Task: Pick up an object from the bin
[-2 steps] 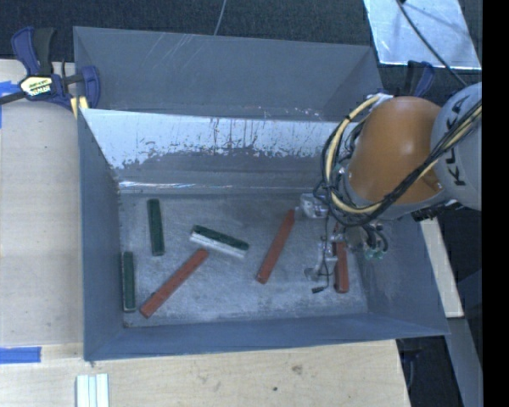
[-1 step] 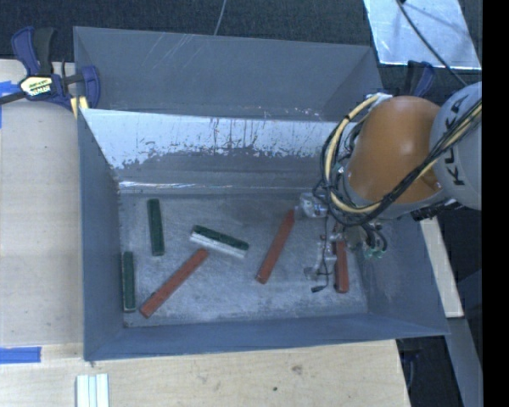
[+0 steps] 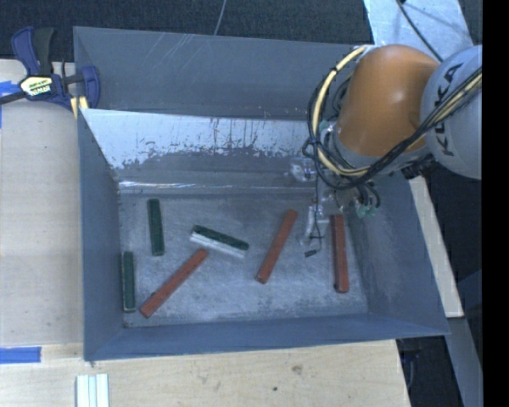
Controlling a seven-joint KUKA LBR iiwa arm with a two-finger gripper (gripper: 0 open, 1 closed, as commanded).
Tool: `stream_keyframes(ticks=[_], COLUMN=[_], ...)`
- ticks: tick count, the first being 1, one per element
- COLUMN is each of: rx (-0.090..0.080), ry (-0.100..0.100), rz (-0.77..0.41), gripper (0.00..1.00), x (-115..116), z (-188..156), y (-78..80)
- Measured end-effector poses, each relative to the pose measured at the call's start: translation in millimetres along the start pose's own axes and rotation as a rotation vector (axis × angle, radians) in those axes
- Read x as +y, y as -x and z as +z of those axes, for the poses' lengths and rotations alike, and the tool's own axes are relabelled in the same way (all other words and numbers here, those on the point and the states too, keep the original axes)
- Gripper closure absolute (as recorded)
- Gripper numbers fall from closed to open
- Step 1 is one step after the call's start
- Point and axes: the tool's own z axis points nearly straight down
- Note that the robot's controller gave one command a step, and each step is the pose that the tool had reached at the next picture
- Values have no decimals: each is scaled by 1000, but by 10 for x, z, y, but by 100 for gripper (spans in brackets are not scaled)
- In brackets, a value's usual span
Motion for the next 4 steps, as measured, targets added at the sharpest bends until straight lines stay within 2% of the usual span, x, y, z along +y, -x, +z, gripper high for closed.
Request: stream_keyframes(ticks=[1,2,3,4], rx=[-8,-1,-10,-10], ry=[2,0,-1,-1], rz=[-123,-161,-588,-588], gripper=[0,0,100,100], x=[318,204,100,100], z=[702,993,1003,1003], y=[-24,-83,-161,-161])
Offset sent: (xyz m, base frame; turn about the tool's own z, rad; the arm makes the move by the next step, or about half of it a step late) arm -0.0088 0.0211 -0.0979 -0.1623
